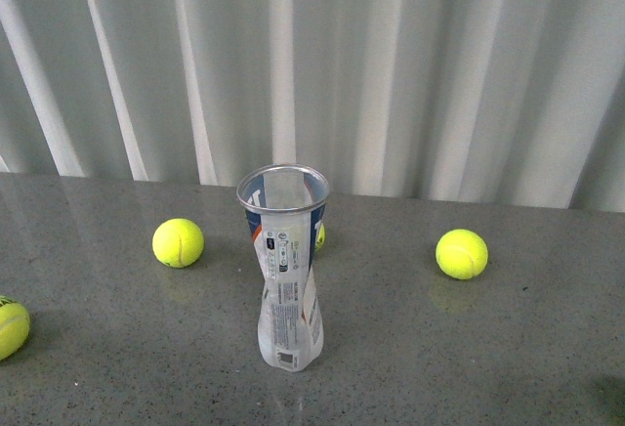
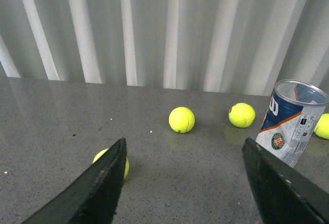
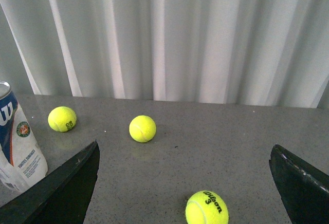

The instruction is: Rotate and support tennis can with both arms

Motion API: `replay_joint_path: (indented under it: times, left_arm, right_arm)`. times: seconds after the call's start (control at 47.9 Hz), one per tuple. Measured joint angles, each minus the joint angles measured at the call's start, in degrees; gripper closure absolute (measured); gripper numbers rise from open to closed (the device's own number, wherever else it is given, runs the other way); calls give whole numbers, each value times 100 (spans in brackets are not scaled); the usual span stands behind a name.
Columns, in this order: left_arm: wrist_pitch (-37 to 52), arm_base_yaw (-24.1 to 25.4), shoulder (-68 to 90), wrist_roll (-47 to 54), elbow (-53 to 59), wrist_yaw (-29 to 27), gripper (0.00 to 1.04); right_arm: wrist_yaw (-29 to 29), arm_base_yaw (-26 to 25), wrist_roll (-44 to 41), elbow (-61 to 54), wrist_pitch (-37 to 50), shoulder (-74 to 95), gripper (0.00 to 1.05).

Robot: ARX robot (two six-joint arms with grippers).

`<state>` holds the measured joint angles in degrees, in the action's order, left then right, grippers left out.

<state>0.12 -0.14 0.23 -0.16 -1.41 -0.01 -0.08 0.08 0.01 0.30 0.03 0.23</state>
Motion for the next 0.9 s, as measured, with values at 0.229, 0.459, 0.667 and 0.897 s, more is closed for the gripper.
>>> replay_joint_path:
  times: [0.229, 0.459, 0.667, 0.897]
  left_arm:
    - [0, 0, 0, 4, 0, 0, 6]
    - [0, 0, 0, 2, 0, 0, 7]
    - [0, 0, 0, 2, 0, 0, 7]
    - [0, 0, 0, 2, 0, 0, 7]
  right_arm:
    - [0, 2, 0, 0, 0, 0, 7]
    - [0, 2, 0, 0, 0, 0, 7]
    - [0, 2, 0, 0, 0, 0, 7]
    - [0, 2, 0, 0, 0, 0, 7]
